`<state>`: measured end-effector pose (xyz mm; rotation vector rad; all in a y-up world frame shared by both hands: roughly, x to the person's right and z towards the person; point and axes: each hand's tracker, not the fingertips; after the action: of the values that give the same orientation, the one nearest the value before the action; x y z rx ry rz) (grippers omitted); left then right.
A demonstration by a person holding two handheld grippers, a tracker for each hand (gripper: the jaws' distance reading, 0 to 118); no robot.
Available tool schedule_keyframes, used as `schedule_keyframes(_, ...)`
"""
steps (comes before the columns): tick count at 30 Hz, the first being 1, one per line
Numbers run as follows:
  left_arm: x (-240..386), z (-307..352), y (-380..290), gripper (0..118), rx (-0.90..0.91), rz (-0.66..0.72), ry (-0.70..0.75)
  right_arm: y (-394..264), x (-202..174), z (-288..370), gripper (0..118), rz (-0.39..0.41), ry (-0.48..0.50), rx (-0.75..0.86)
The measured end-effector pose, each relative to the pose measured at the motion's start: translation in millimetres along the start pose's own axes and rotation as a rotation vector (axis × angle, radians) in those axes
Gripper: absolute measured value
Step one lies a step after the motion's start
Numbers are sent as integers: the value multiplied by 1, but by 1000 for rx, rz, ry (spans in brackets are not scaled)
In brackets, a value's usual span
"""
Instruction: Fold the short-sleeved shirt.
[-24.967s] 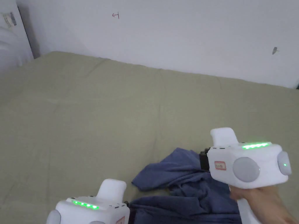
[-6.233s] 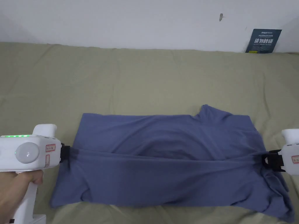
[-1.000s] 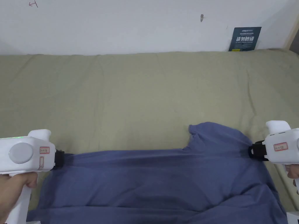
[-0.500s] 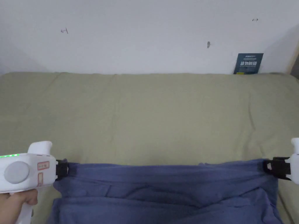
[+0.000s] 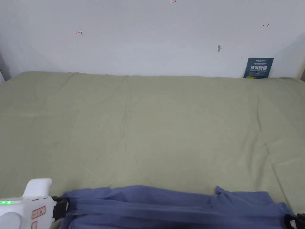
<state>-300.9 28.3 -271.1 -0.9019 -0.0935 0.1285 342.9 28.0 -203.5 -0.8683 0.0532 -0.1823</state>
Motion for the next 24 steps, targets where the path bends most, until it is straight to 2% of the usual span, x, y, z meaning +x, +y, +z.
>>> schedule_keyframes(4, -3, -2, -15, 3, -22, 27, -1, -18, 1, -8, 3, -14, 3, -56)
schedule_keyframes(10, -1, -4, -19, 3, -46, 22, 2, -26, 8, -12, 3, -51, -15, -60)
schedule_keyframes(11, -1, -5, -19, 4, -50, 18, 3, -27, 10, -14, 3, -56, -24, -60)
schedule_keyframes(12, -1, -6, -18, 9, -54, 13, 2, -26, 10, -15, 5, -54, -26, -62)
schedule_keyframes(13, 0, -5, -19, 33, -57, 9, 1, -25, 11, -15, 16, -61, -27, -70)
schedule_keyframes(14, -1, -6, -17, 89, -79, -1, 44, -23, 11, -14, 60, -83, -49, -85)
schedule_keyframes(15, -3, -7, -17, 118, -109, -9, 74, -19, 6, -13, 99, -82, -93, -107)
schedule_keyframes(16, -6, -2, -17, 118, -98, -9, 51, -20, 5, -10, 118, -84, -92, -99)
schedule_keyframes(18, -8, 14, -18, 116, -79, -14, 40, -21, 6, 2, 118, -97, -74, -56)
schedule_keyframes(21, -17, 31, -16, 115, -82, 23, 16, -24, -5, 21, 117, -150, -100, -20)
schedule_keyframes(22, -20, 36, -15, 111, -81, 37, 18, -24, -9, 25, 111, -159, -91, 3)
schedule_keyframes(23, -25, 41, -14, 92, -64, 64, 9, -22, -9, 29, 86, -174, -79, 12)
schedule_keyframes(24, -29, 44, -11, 55, -47, 96, -17, -23, -16, 34, 50, -195, -62, 52)
